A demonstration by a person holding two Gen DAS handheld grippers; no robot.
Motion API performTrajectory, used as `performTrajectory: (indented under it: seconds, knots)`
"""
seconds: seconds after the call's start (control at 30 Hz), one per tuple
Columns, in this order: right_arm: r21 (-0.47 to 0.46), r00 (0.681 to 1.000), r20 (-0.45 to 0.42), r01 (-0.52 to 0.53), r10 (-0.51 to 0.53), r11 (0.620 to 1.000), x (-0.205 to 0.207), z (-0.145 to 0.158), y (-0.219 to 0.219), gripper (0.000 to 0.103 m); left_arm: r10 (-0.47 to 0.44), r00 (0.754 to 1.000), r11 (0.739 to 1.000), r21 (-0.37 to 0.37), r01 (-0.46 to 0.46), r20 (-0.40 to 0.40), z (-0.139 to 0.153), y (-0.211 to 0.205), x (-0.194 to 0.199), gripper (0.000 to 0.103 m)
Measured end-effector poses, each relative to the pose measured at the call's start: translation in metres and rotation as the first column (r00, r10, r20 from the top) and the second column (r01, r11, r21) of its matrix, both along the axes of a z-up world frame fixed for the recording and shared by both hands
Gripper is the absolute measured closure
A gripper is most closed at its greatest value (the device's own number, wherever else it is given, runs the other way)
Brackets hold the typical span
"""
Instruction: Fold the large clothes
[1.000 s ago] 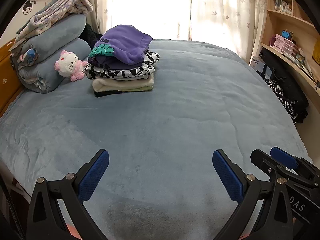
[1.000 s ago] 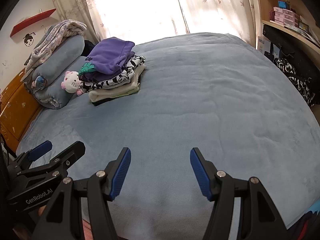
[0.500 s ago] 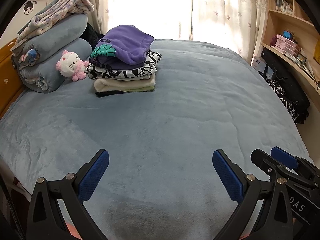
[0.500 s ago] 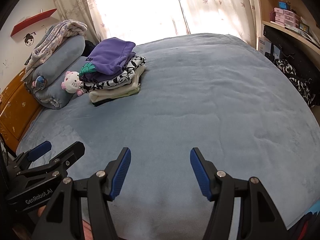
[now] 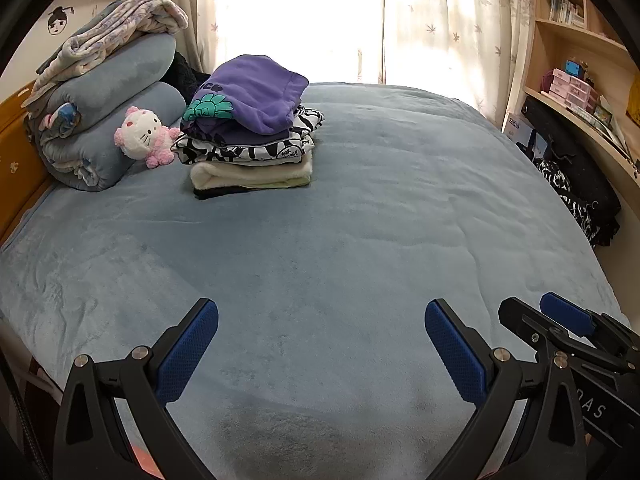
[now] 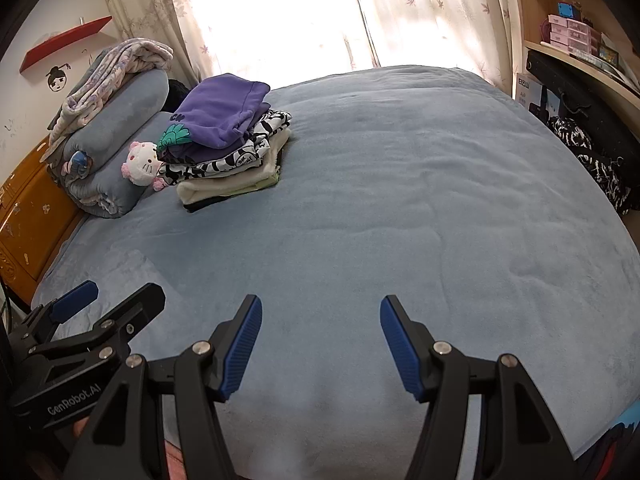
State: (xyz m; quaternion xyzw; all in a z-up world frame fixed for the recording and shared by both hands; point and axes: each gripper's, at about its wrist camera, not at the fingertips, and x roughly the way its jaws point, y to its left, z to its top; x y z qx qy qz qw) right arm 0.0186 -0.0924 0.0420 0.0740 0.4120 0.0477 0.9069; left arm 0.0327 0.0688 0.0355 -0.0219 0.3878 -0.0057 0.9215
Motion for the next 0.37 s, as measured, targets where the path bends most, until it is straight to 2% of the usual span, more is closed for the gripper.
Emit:
performTrajectory:
  seconds: [0.37]
  knots:
    - [0.0, 1.0, -0.004, -0.001, 0.001, 1.0, 0.0016, -0.0021, 0.001, 0.041, 0.011, 1.0, 1.0, 0.007, -0.011, -0.002, -0.0017, -0.0021, -0.0012, 0.001]
